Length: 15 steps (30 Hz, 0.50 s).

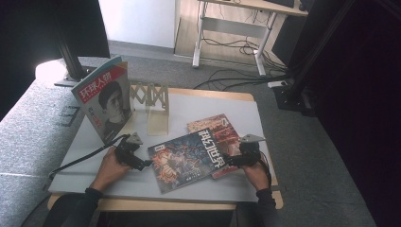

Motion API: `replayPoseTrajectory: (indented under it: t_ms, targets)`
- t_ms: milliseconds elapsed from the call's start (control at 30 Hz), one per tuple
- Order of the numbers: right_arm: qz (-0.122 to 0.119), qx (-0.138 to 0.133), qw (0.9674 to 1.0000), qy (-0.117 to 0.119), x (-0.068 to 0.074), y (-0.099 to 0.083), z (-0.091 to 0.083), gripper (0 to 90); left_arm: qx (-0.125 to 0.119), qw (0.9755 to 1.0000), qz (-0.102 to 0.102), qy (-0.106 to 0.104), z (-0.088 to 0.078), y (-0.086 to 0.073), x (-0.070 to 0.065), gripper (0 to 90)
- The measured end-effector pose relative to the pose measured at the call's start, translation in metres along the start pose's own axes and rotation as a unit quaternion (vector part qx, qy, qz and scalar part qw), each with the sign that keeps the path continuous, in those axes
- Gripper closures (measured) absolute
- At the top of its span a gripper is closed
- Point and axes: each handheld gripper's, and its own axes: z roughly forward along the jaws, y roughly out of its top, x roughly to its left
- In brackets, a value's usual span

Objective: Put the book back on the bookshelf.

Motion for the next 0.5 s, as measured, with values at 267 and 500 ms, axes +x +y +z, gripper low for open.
replayPoseTrajectory:
  t_ms: [267,500]
  targets:
    - [0.013,0.005,0.9997,-0.018,-0.016,-0.001,-0.006,0.4,0.002,0.9997,0.014,-0.020,0.010,0.010,-0.004,3.2]
    - [0.038,0.021,0.9989,-0.019,-0.045,0.007,0.023,0.0,0.004,0.9995,0.019,-0.024,0.014,0.010,-0.007,3.1]
